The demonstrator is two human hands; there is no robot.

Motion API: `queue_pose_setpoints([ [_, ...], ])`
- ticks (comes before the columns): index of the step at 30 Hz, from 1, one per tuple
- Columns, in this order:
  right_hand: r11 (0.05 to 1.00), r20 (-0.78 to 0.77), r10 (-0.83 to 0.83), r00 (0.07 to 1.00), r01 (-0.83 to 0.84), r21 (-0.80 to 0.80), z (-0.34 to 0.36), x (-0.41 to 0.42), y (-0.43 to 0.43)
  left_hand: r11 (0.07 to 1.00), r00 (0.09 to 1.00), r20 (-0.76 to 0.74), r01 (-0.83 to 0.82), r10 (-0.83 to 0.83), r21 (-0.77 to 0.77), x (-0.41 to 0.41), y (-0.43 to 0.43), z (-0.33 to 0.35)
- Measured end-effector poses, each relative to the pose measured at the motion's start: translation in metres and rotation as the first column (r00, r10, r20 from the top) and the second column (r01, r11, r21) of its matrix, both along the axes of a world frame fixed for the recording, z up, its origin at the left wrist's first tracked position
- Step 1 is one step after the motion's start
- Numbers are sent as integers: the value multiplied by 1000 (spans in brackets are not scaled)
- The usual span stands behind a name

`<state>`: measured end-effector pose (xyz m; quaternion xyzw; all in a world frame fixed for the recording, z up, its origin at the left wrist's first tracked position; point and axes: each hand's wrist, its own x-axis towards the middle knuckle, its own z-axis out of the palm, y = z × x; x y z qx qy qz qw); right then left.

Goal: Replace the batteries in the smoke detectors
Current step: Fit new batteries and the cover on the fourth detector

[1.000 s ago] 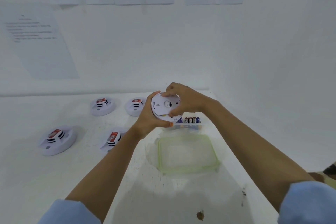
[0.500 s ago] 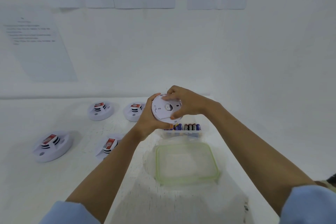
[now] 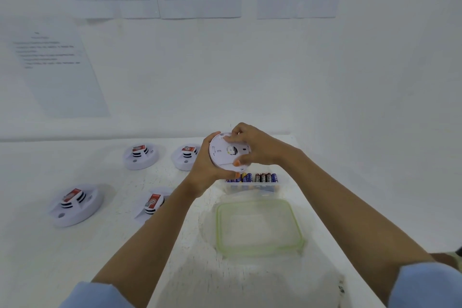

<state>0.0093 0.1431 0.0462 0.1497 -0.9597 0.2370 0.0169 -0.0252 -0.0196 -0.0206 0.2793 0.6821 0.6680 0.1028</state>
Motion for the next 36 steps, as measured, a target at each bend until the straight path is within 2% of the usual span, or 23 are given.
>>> queue_pose_setpoints([
  [6, 997, -38, -37, 999, 35, -65, -9, 2, -7, 998, 997, -30, -67, 68, 15, 4, -1, 0],
  [12, 986, 64, -8, 998, 18, -163, -7, 0, -18, 992, 987, -96, -126, 125, -5, 4, -15, 5],
  [15, 956, 108, -10, 994, 41, -292, -3, -3, -31, 987, 972, -188, -155, 143, -48, -2, -28, 12],
  [19, 903, 75, -22, 997, 52, -426, 0, -10, -64, 966, 916, -353, -241, 192, -98, -11, -50, 21],
  [22, 881, 4, -60, 998, 55, -471, -4, -23, -96, 942, 887, -355, -331, 295, -46, -16, -71, 24],
  [27, 699, -96, -144, 985, 32, -714, -7, -51, -159, 896, 822, -441, -437, 361, -81, -42, -127, 29],
  [29, 586, -104, -187, 977, 26, -810, -11, -62, -185, 877, 789, -494, -470, 367, -99, -53, -152, 31],
  [31, 435, -56, -251, 966, 61, -898, -16, -75, -211, 862, 772, -523, -490, 361, -128, -65, -175, 32],
  [33, 326, 10, -311, 950, 117, -938, -24, -87, -233, 872, 790, -524, -461, 319, -164, -77, -196, 30],
  [35, 208, 119, -332, 936, 195, -958, -31, -100, -247, 896, 848, -436, -408, 301, -175, -88, -215, 28],
  [36, 116, 191, -312, 931, 237, -965, -34, -105, -253, 907, 885, -344, -387, 315, -165, -93, -225, 27],
])
